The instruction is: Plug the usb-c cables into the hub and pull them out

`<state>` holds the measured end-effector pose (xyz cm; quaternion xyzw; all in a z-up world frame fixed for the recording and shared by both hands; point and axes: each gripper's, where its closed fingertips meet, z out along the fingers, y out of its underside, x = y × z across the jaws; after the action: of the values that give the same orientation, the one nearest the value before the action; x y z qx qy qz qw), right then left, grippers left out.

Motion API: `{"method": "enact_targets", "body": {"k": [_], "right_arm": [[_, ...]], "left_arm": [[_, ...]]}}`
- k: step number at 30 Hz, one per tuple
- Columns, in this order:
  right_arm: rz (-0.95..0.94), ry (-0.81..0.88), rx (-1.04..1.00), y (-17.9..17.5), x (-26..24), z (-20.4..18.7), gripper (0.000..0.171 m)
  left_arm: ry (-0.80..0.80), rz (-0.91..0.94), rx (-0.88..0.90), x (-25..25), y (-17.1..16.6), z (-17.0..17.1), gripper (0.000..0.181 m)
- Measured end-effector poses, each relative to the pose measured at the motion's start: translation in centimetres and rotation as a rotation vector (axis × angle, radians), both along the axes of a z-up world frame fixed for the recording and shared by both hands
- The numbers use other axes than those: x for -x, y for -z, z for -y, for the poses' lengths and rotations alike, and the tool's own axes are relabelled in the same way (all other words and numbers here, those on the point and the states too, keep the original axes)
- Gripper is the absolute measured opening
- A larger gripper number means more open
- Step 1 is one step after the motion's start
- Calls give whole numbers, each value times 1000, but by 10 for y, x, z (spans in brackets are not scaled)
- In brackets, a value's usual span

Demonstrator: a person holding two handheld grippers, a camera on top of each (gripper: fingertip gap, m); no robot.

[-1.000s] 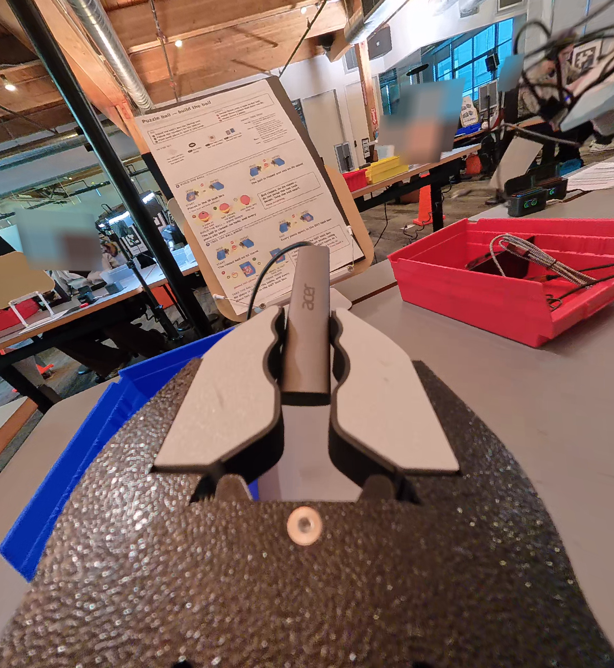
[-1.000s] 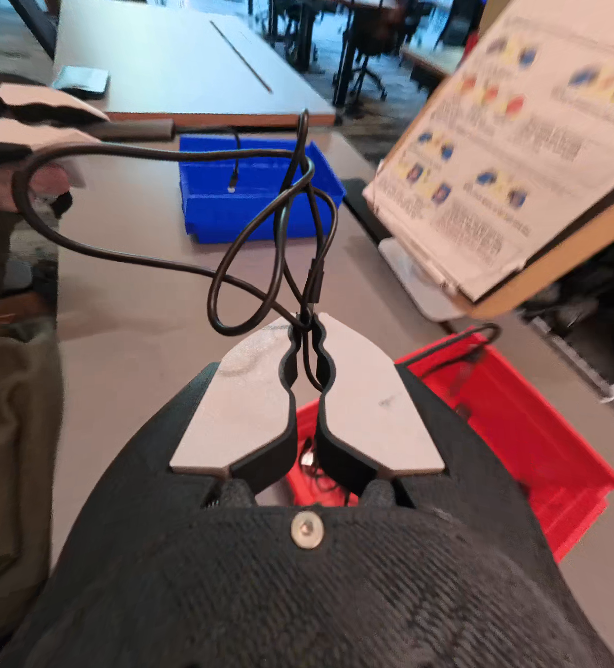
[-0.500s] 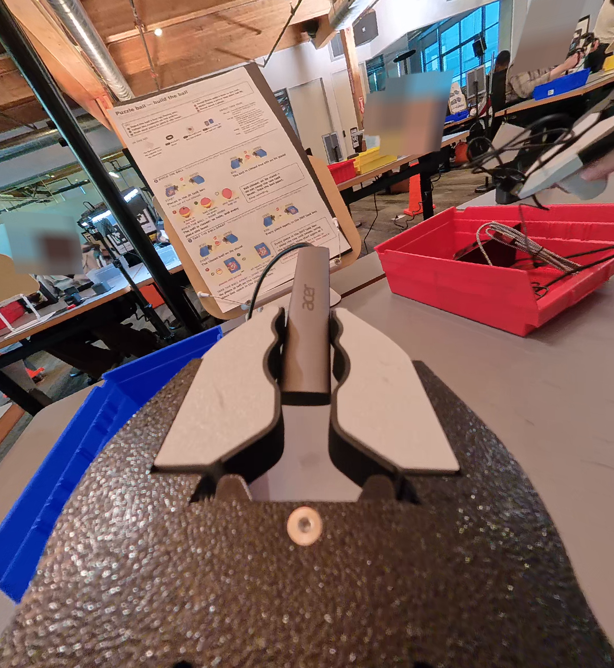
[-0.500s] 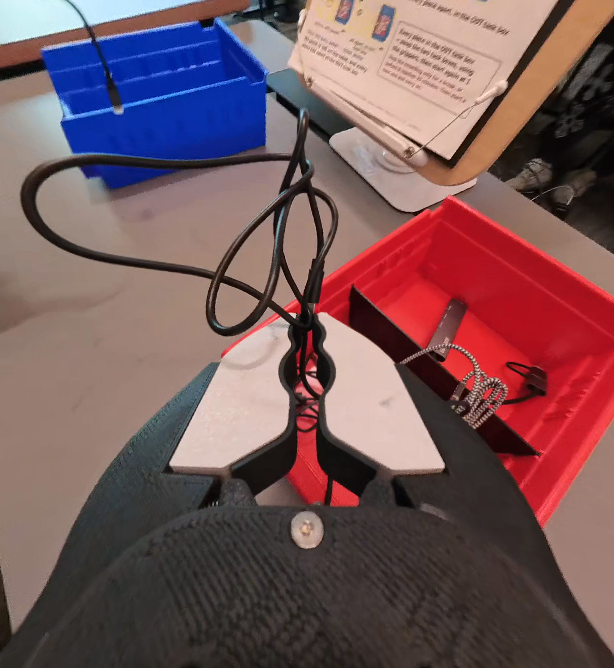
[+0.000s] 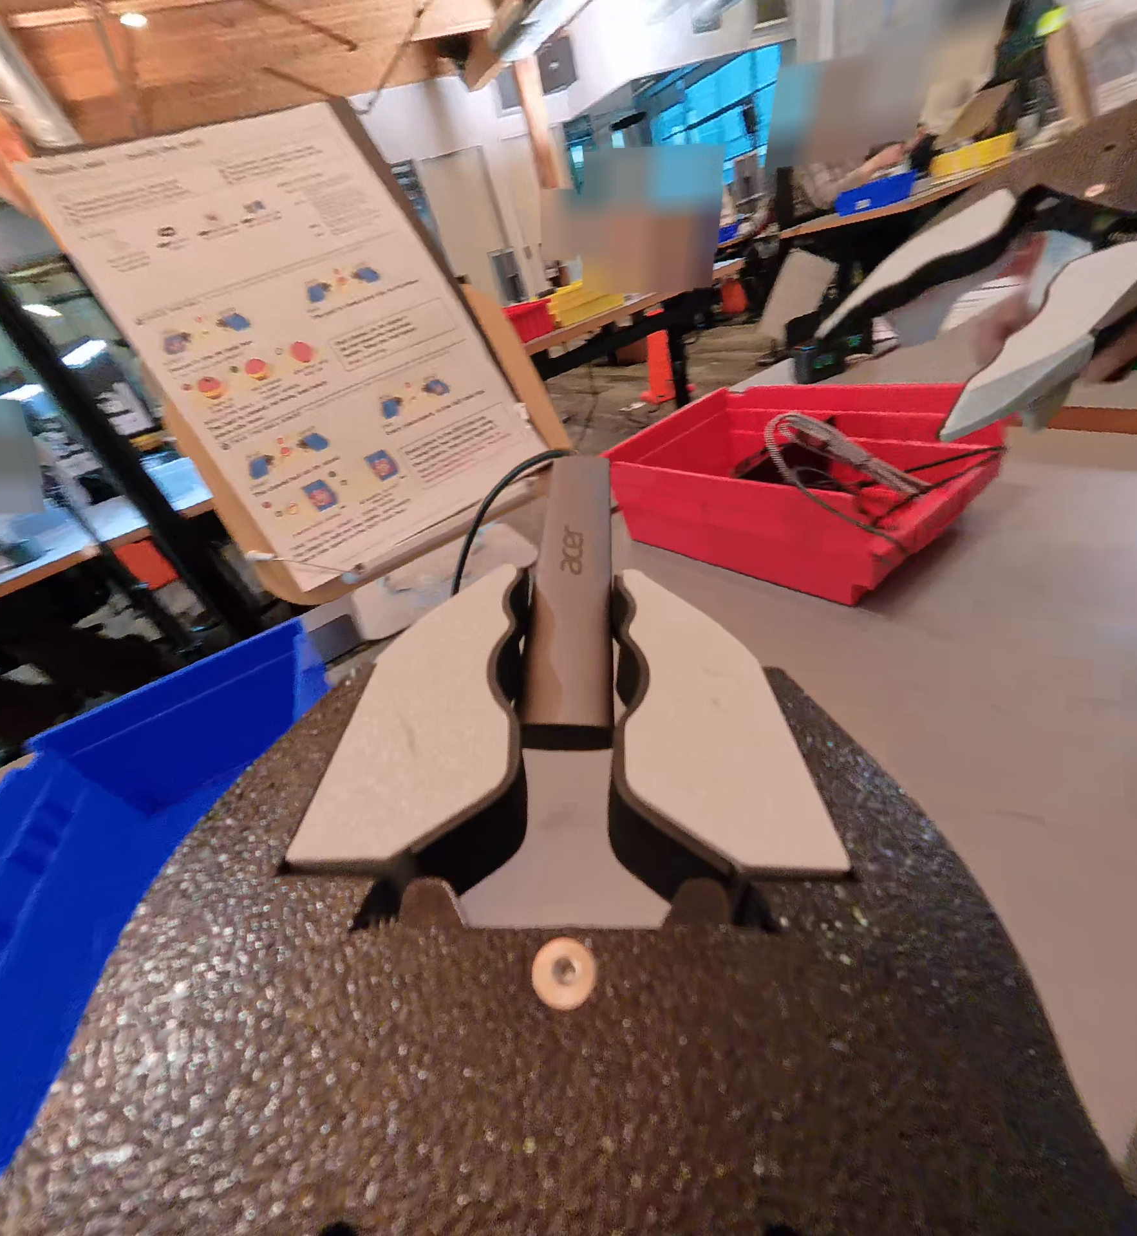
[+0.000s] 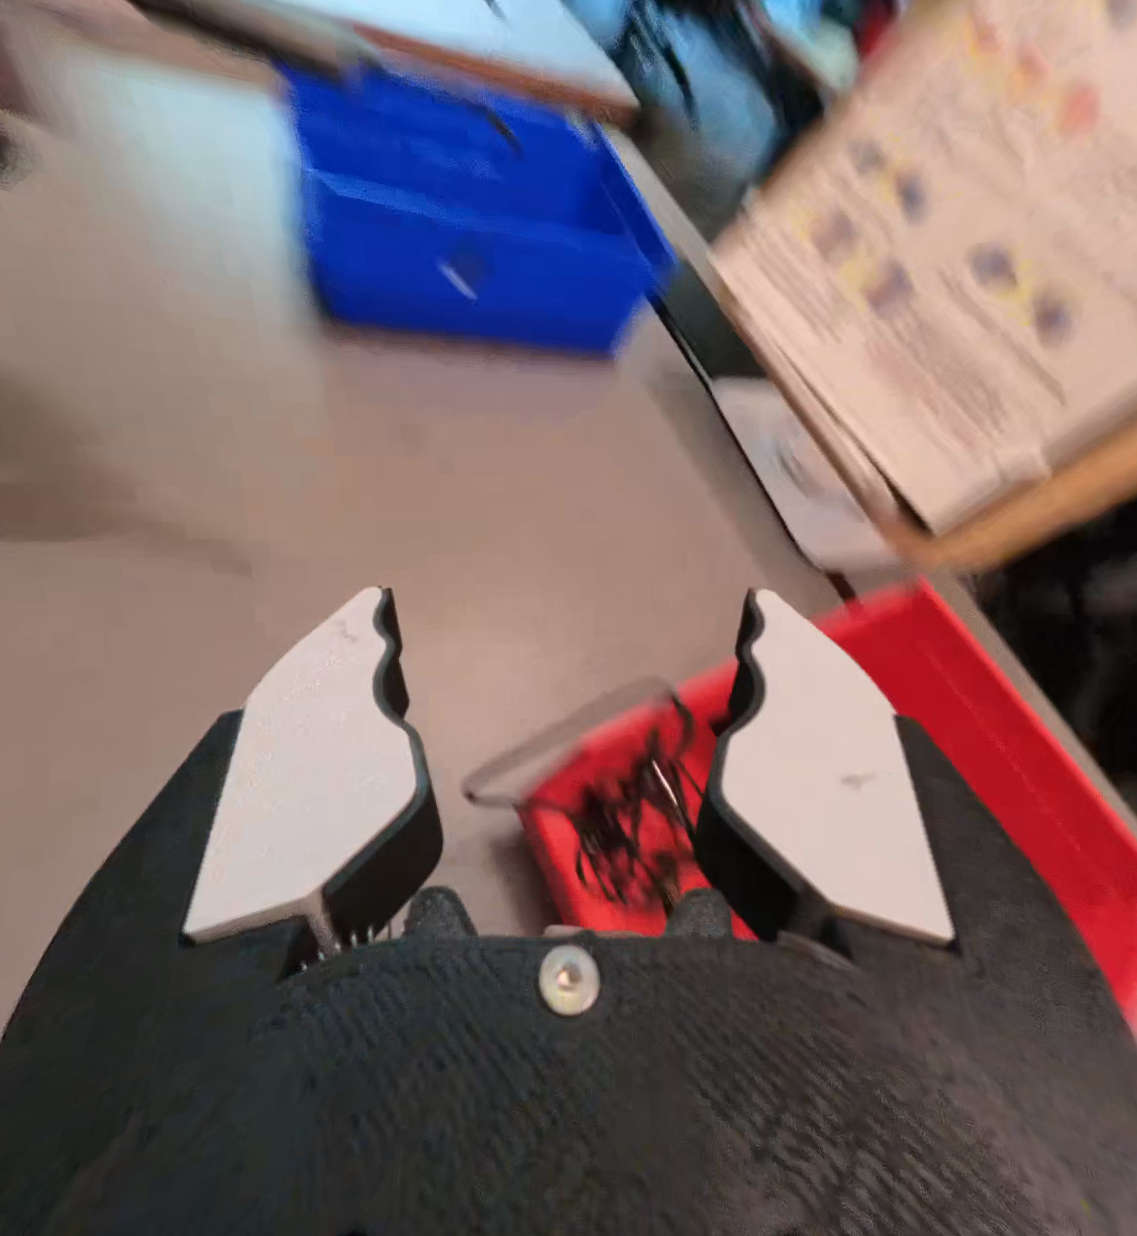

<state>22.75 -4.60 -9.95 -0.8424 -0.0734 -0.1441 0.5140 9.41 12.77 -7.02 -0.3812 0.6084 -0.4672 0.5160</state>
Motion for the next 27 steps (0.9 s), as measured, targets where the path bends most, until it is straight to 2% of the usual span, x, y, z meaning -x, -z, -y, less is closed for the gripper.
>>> {"method": "enact_targets", "body": {"k": [2,4,8,12,14,16,19,21,25,27], "right_arm": [[44,-198,-114,-12,52,-19,95],[55,-297,-203,-22,87,-32,93],[-6,-467,-339,-35,140,-47,78],[43,-542,-227,-11,164,-54,72],[31,-508,-161,1,160,-59,68],[-31,-524,-183,1,164,-61,52],[-83,-521,-178,5,162,-64,44],[-65,-518,-126,13,163,-64,45],[6,-532,-62,23,166,-63,24],[19,-528,-71,22,165,-65,24]], "left_arm": [[113,-28,5,0,7,14,23],[244,-50,-24,4,15,30,23],[550,-50,-84,25,28,65,23],[689,-33,-100,36,35,80,23],[728,-21,-125,40,38,86,23],[748,-21,-163,43,42,89,23],[761,-6,-171,44,41,93,23],[760,-4,-182,44,42,93,23],[764,-19,-177,43,44,94,23],[757,-19,-163,42,44,92,23]]}}
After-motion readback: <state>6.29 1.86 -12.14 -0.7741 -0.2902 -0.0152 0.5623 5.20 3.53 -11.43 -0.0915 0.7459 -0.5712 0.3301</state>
